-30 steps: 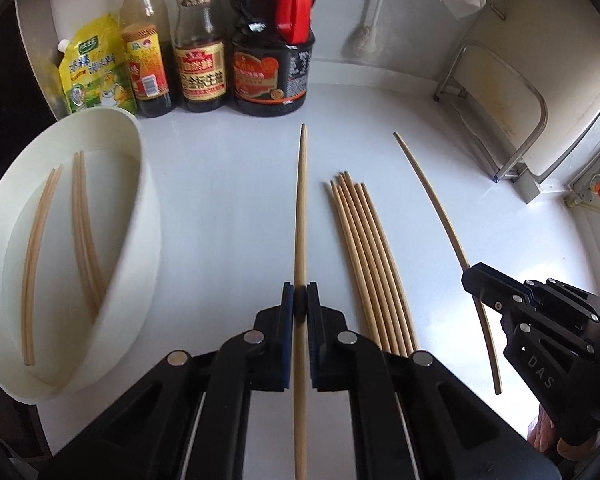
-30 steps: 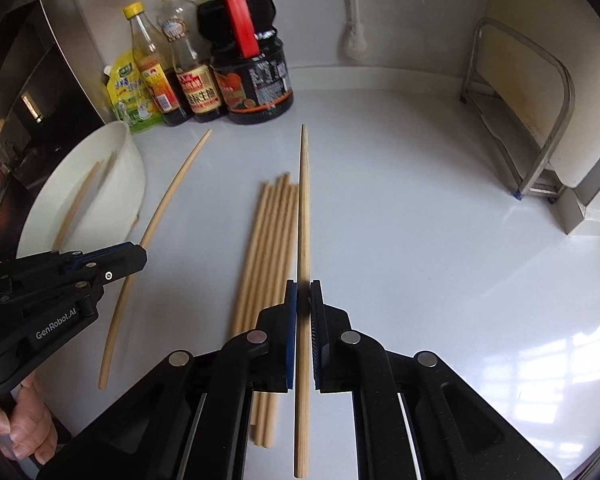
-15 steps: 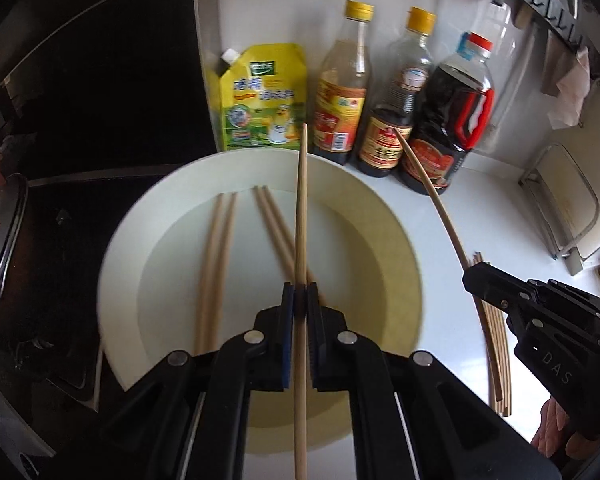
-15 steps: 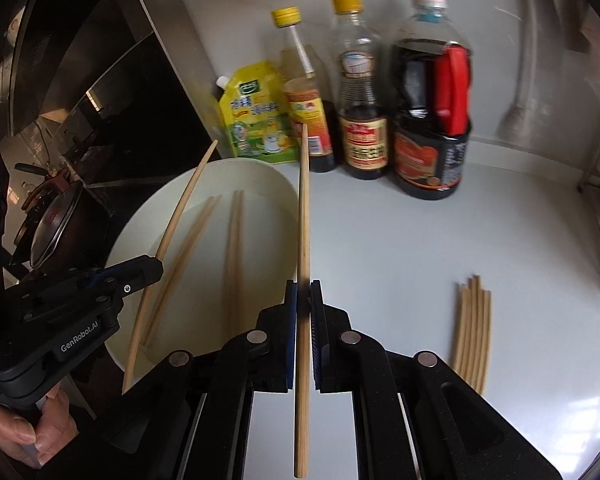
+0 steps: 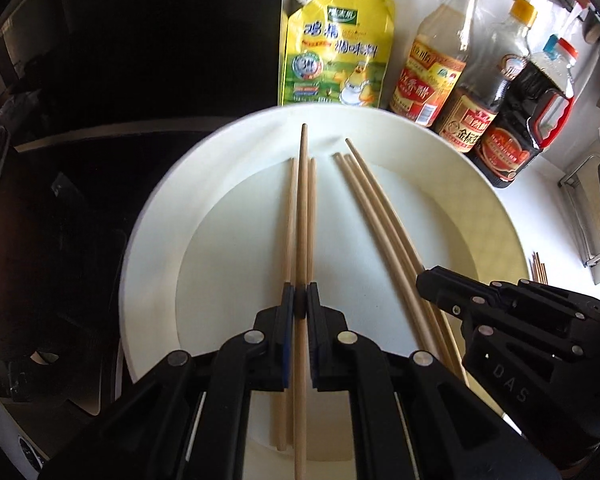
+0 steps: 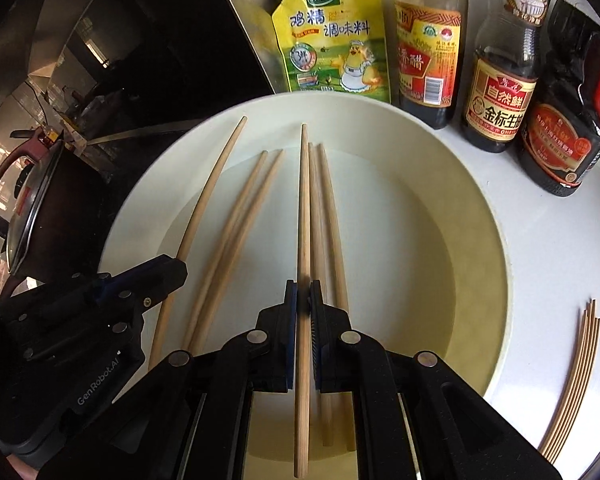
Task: Organize utensils
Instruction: 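Lift and carry both held chopsticks over the white basin, then open the left tool into the basin while the right tool releases its chopstick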
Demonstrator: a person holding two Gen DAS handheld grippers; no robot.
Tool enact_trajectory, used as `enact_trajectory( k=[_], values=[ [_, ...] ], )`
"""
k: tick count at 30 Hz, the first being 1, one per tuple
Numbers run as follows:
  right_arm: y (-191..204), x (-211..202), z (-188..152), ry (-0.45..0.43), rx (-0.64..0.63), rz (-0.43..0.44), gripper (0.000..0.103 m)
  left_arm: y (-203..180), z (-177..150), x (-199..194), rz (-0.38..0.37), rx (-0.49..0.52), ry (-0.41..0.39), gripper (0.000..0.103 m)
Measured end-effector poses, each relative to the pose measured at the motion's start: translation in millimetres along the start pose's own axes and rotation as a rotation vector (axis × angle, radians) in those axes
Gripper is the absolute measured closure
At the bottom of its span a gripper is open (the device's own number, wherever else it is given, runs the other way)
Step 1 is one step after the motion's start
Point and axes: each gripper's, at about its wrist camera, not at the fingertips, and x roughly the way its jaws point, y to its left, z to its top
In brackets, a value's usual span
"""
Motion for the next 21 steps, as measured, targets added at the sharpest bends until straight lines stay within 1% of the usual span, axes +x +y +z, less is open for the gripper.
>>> enact_trajectory(
  k=[3, 6, 7, 8, 9, 11, 16, 19, 21],
  values=[
    [-4, 3, 0, 0.006, 0.011, -0.011, 0.097, 4, 0, 8, -0.018, -0.008, 0.026, 0.096],
    [-6, 2, -2, 0.005, 0.011, -0.018, 0.096, 7, 1, 12, -0.021, -0.019, 0.03, 0.095],
    [-6, 1, -3, -0.003, 0.012, -0.019, 0.096, 8, 1, 12, -0.02, -0.022, 0.027, 0.093],
    [-7, -1, -3, -0.011, 0.011, -0.023, 0.093, 9, 2, 11, -0.018, -0.023, 0.023, 0.087],
    [-6, -3, -4, -0.02, 0.008, -0.027, 0.093, 10, 2, 9, -0.015, -0.023, 0.015, 0.081],
    [-7, -7, -5, -0.031, 0.003, -0.038, 0.093, 12, 3, 6, -0.006, -0.024, 0.002, 0.076],
    [-9, -18, -11, -0.044, 0.01, -0.036, 0.093, 15, 0, -5, 0.003, -0.029, -0.017, 0.072],
    [-9, -25, -15, -0.053, 0.01, -0.033, 0.093, 15, -4, -12, 0.007, -0.026, -0.023, 0.067],
    [-8, -30, -18, -0.061, 0.01, -0.032, 0.093, 13, -8, -17, 0.007, -0.024, -0.029, 0.061]
  ],
)
